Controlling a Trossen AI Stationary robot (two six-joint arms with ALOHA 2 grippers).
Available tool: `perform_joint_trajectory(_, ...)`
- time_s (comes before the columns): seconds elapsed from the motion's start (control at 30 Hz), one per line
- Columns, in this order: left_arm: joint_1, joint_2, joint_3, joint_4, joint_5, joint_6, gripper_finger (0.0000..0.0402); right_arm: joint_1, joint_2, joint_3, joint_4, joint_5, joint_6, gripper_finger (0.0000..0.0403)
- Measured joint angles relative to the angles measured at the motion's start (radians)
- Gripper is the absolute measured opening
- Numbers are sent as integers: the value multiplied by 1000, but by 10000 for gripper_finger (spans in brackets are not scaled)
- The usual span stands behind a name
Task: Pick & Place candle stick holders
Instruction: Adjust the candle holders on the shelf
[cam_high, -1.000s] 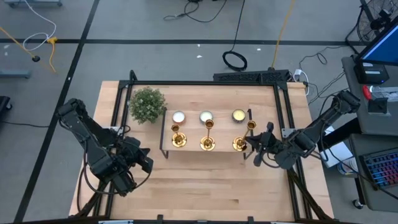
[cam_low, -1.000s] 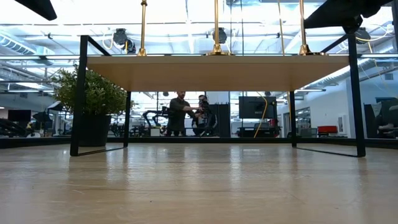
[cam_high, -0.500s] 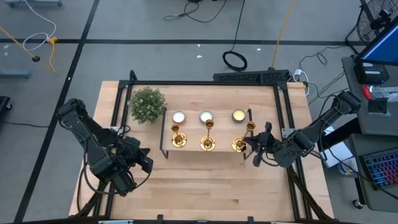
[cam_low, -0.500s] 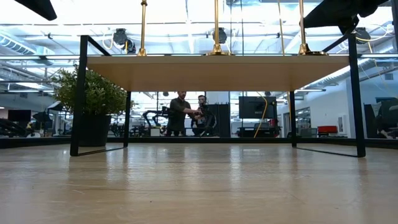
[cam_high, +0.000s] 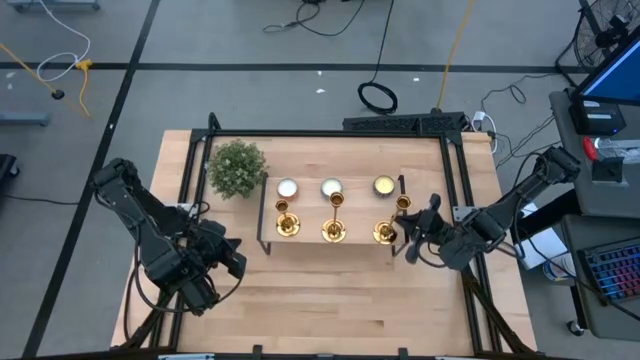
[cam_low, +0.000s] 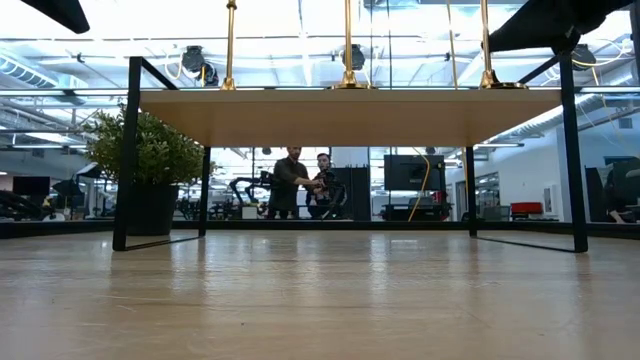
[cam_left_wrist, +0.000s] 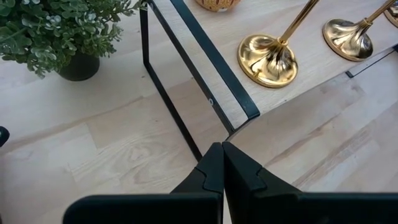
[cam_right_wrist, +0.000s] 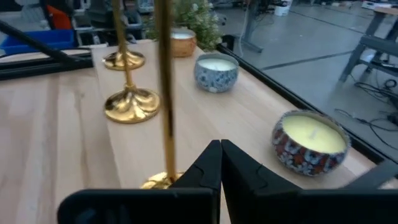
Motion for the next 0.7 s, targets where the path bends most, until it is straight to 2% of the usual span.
perform_joint_trajectory(0.2, 0, 0, 0, -1, 0, 0, 0, 0, 0, 15, -97, 4, 107, 0)
perform_joint_trajectory(0.4, 0, 0, 0, -1, 0, 0, 0, 0, 0, 74, -165, -2, 109, 0)
perform_joint_trajectory(0.53, 0, 0, 0, 0, 0, 0, 0, 7, 0, 123, -253, -108, 143, 0)
perform_joint_trajectory(0.7, -3, 0, 0, 0, 8, 0, 0, 57, 0, 168, -410, -201, 285, 0)
